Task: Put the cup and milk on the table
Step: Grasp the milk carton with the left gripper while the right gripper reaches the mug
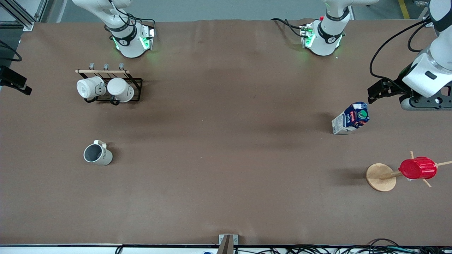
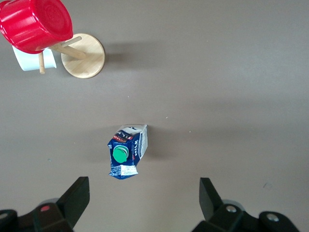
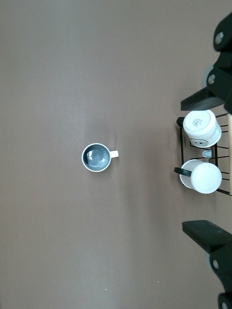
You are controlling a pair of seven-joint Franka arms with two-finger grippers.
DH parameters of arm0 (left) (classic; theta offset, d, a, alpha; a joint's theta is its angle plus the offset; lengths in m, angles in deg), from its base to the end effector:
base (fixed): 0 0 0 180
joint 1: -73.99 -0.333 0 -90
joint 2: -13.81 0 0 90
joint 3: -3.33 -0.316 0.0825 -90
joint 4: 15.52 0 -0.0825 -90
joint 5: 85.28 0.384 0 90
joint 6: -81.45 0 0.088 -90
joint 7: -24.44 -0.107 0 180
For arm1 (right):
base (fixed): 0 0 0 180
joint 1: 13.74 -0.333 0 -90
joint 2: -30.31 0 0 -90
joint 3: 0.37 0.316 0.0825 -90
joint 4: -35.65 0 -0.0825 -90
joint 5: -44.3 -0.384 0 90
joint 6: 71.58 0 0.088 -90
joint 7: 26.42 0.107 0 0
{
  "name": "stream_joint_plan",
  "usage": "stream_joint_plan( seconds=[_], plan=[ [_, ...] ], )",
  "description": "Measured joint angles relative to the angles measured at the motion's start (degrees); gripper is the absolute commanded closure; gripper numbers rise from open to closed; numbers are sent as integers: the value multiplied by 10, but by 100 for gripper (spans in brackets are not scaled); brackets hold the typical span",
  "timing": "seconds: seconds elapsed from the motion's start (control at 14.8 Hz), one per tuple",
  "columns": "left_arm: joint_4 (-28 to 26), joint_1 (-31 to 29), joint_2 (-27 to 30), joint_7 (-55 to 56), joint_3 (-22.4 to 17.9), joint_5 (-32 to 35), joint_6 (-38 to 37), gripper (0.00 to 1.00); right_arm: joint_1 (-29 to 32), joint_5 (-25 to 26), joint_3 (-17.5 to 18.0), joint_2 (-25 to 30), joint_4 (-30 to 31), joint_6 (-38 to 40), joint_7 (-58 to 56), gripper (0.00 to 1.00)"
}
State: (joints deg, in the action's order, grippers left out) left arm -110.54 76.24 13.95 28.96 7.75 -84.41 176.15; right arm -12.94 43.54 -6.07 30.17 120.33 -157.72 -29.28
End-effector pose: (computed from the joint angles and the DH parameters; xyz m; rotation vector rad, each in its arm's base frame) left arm 0.5554 -0.0635 0.5915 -3.1254 0.0606 0.0026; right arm 0.5453 -0.0605 0.6607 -3.1288 0.0978 -0.0376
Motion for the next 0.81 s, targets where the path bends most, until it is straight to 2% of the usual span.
stream_joint_plan(
  seconds=[0.81],
  plan=[
    [2,-1,-20,0,-1,0,16,0,0,0,0,-10,6,-2,0,0]
  ],
)
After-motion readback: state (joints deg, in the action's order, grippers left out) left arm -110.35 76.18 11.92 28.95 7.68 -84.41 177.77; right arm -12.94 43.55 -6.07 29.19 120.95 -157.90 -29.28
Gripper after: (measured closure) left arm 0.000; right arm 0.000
